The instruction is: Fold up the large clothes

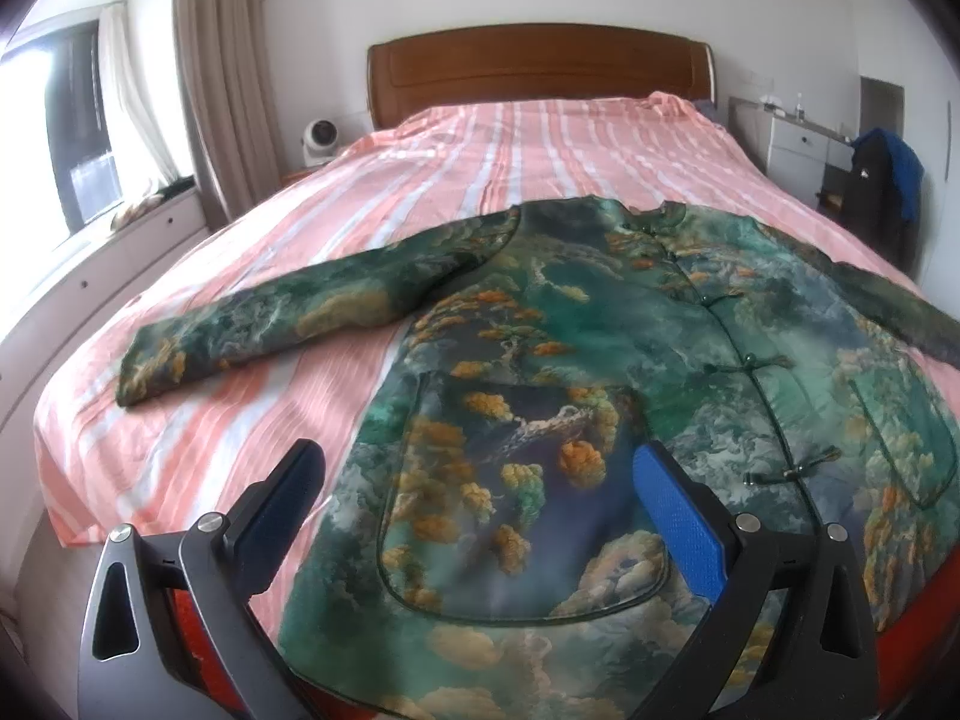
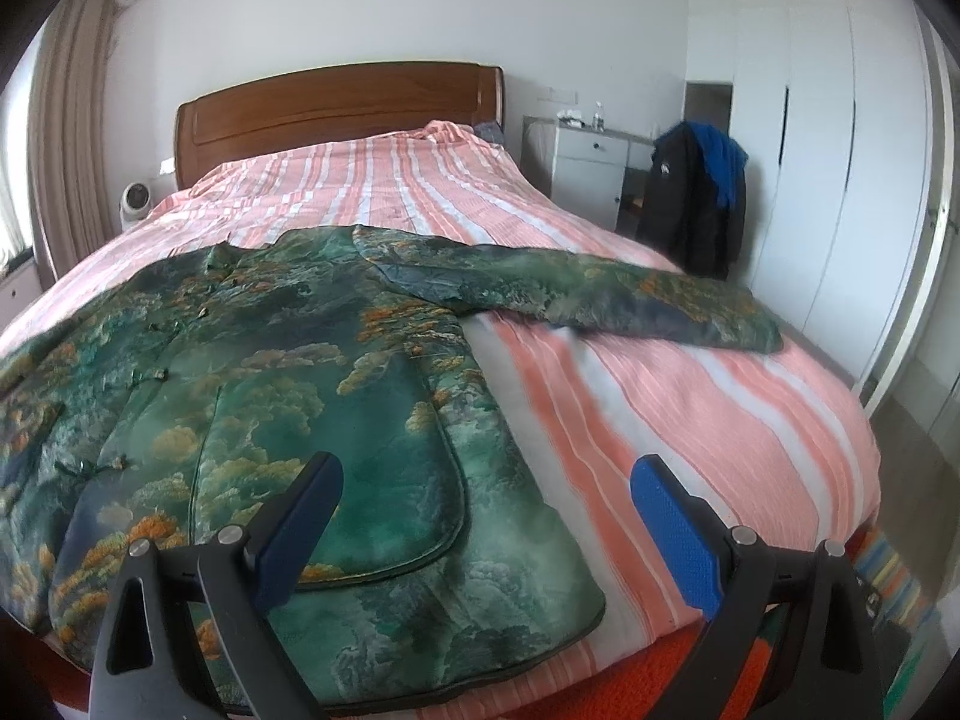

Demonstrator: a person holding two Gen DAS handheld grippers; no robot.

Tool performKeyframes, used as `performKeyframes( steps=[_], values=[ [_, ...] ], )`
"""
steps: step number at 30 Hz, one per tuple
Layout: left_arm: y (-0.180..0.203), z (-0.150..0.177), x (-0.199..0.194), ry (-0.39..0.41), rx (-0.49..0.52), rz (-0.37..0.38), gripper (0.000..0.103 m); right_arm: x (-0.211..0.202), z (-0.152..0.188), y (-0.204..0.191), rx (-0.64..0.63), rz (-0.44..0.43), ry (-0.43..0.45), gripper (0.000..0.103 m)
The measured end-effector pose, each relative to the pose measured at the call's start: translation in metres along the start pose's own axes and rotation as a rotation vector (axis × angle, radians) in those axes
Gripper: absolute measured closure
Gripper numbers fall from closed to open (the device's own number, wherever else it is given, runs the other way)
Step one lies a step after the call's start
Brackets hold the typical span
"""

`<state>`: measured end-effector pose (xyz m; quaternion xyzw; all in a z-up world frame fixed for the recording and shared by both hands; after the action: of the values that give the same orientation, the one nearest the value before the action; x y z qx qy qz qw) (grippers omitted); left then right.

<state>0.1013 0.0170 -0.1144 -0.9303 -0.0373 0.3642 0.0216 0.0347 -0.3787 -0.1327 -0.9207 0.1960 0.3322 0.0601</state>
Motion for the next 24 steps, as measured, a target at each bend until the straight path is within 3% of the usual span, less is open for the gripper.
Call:
performKeyframes(
  steps=[8,16,24],
  values=[
    [-0.002,-0.001,0.003,-0.006,-0.003,0.008,0.001,0.001,-0.007,0.026,0.064,0.009,-0.044,0.007],
    [-0.004,0.005,0.008,-0.037,0.002,0.006,0.001,0.009,-0.009,0.047,0.06,0.158,-0.174,0.007],
    [-0.005,0.007,0.01,-0.04,0.004,-0.001,0.001,0.002,-0.017,0.048,0.01,0.237,-0.161,0.007]
  ],
)
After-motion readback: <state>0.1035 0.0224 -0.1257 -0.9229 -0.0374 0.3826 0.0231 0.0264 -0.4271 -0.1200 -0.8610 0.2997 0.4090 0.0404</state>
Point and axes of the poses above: each gripper's, at about its wrist camera, not at the fingertips, and x roughly the way its jaws point, y to its right, z to its underside, the point moved 6 cm from there along x, roughly the way its jaws point, and after that the axes turned 5 degrees about -y, right-handed, at the moved point
